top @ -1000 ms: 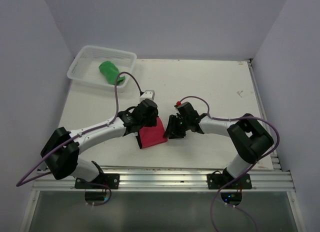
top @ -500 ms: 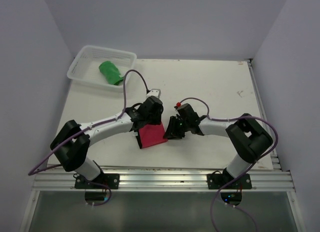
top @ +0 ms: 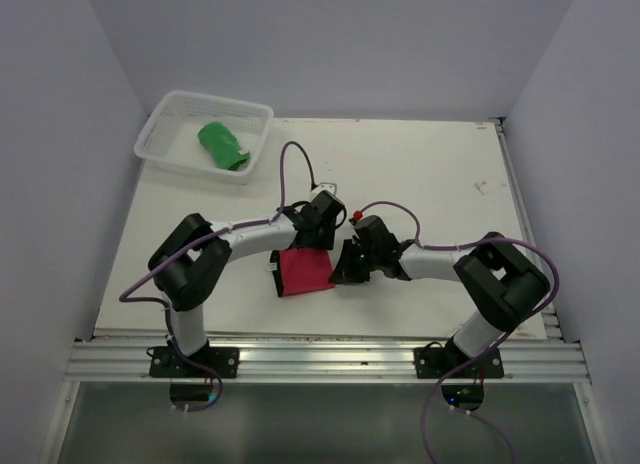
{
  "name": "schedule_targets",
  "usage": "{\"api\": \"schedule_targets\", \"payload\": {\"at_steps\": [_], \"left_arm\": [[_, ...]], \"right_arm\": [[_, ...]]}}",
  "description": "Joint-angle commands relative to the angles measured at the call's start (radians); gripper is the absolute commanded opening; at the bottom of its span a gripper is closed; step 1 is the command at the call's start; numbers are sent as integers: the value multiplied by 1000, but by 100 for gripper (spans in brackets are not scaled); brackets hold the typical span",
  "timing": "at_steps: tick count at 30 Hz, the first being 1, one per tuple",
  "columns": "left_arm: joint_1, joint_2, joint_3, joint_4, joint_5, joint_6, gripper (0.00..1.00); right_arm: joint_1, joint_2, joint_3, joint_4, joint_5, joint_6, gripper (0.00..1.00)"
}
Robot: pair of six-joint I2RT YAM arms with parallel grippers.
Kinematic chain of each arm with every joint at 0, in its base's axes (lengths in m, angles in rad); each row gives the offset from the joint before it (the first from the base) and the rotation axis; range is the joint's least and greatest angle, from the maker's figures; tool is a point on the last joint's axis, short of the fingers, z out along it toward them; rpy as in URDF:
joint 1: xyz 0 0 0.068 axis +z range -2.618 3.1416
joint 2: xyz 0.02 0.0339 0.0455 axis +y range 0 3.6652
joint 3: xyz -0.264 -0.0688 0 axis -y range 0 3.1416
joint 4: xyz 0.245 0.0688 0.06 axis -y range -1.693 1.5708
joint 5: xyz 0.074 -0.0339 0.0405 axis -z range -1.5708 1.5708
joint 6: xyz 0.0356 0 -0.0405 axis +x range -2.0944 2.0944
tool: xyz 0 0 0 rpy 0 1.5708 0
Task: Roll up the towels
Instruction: Roll the towel
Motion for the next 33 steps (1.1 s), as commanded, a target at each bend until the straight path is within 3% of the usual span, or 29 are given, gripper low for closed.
{"api": "schedule_targets", "payload": {"at_steps": [1,9,15,26,33], "left_arm": [[11,45,79,-16,-5,-3,45],[15,100,86,-50,-28,-17,45],[15,145,119,-108,-44,-18,38],[49,168,192,-150,-4,-29,26],[81,140,210,-122,48,-76,24]], "right_arm": [[18,-22,-15,21,53,-7,4],[51,-31,-30,44,115,-10,1],[67,-43,-50,55,183,1,0],[122,-108,-28,-69,341,-130,0],[166,-138,10,-169,445,-190,0]]}}
